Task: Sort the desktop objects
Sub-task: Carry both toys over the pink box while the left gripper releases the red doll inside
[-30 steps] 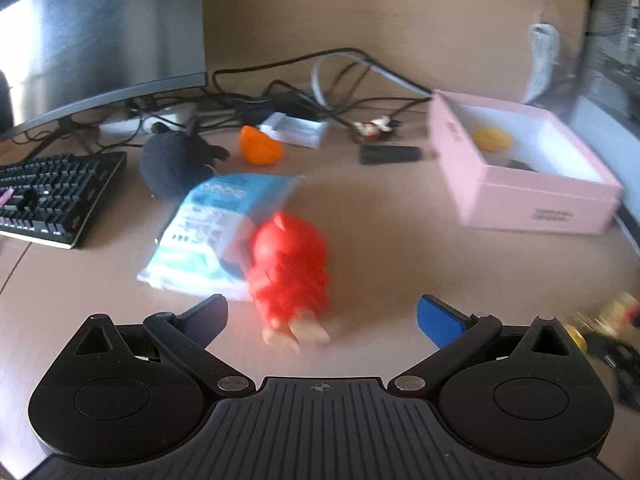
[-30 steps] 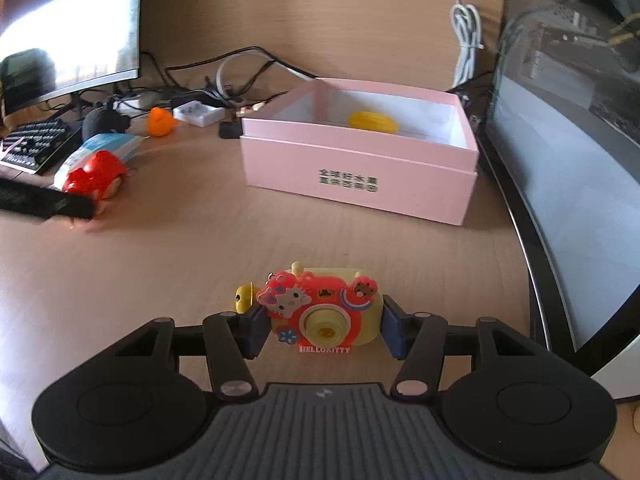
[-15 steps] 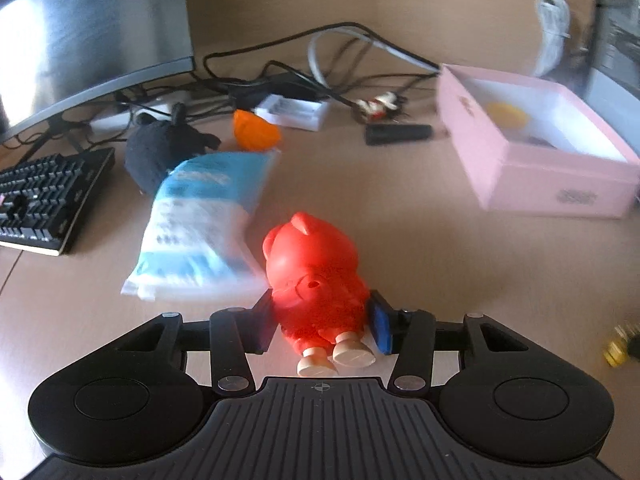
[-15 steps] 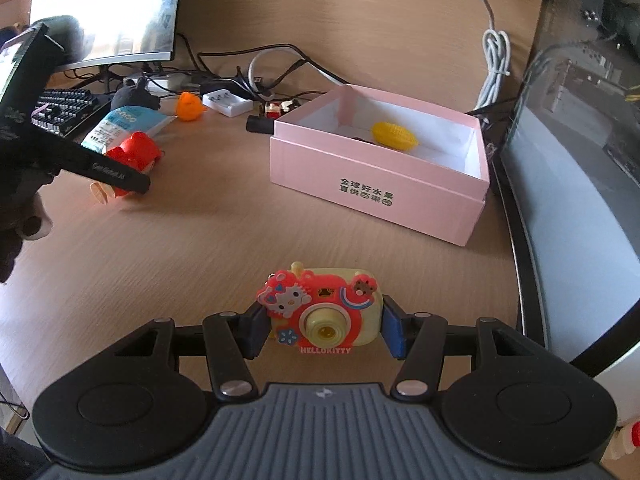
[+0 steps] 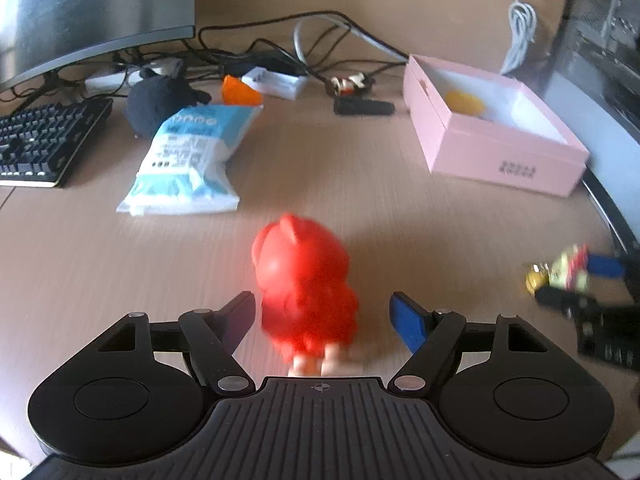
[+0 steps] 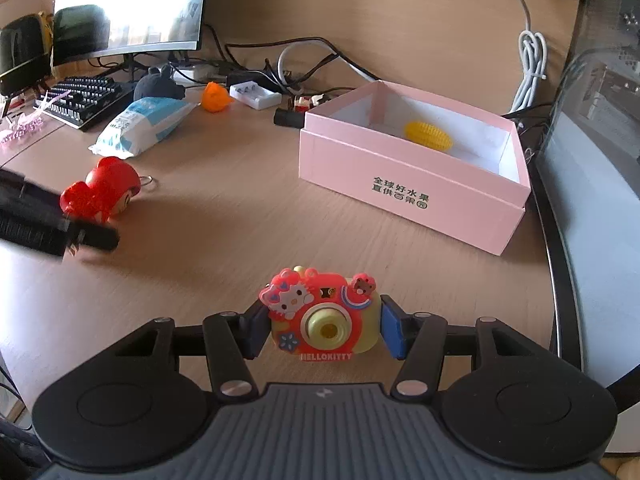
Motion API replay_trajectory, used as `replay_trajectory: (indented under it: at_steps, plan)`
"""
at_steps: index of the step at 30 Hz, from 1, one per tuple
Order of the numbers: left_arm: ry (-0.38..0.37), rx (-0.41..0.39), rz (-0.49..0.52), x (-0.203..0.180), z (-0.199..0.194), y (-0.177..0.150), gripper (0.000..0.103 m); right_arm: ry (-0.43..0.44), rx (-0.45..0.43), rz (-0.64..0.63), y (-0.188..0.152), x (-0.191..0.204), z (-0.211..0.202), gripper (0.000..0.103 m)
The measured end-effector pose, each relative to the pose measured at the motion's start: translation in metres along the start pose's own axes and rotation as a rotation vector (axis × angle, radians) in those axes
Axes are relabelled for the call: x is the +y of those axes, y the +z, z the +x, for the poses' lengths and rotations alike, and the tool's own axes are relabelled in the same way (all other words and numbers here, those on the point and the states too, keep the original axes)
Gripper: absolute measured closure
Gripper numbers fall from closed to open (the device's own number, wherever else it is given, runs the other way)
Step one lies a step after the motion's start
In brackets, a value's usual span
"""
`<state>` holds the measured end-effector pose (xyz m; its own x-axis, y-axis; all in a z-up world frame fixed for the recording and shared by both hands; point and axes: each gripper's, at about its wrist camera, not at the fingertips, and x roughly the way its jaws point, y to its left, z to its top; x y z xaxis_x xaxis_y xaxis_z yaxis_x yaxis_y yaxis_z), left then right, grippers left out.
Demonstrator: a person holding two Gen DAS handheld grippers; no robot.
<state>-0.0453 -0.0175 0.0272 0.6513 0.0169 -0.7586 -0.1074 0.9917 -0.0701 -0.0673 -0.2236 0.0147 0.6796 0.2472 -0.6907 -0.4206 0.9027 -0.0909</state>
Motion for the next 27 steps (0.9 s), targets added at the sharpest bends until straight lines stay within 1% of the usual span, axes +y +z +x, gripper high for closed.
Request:
replay_trajectory:
  at_steps: [4, 6, 8, 10, 13, 17, 20, 21, 23, 27]
  plan:
    - [0.017, 0.010, -0.007, -0.003, 0.015, 0.005, 0.031, 0.006, 0.017, 0.011, -0.001, -0.001, 0.004, 0.047]
    - [0.023, 0.002, -0.001, -0.005, 0.015, 0.005, 0.033, 0.008, 0.019, 0.007, 0.000, -0.001, 0.007, 0.047]
    - [0.030, -0.002, -0.003, -0.006, 0.014, 0.004, 0.040, 0.012, 0.020, 0.012, 0.000, 0.000, 0.008, 0.047]
    - [0.046, -0.005, -0.002, -0.005, 0.013, 0.004, 0.049, 0.022, 0.016, 0.023, -0.001, -0.001, 0.009, 0.047]
    - [0.050, 0.003, -0.017, -0.003, 0.010, 0.002, 0.049, 0.043, 0.026, 0.025, 0.000, -0.003, 0.009, 0.047]
    - [0.017, 0.014, -0.020, 0.002, -0.002, -0.002, 0.049, 0.062, 0.027, 0.025, 0.010, -0.005, 0.005, 0.047]
    - [0.001, -0.013, 0.001, 0.007, -0.021, 0.001, 0.049, 0.074, 0.016, 0.031, 0.023, -0.003, -0.001, 0.047]
    - [-0.004, -0.029, 0.009, 0.010, -0.029, 0.005, 0.049, 0.083, 0.005, 0.033, 0.028, -0.001, -0.003, 0.047]
    - [-0.010, -0.065, 0.036, 0.014, -0.042, 0.017, 0.049, 0.095, -0.044, 0.029, 0.043, 0.002, -0.013, 0.047]
    - [-0.038, -0.183, 0.077, 0.019, -0.068, 0.048, 0.049, 0.102, -0.185, 0.054, 0.082, 0.002, -0.042, 0.048]
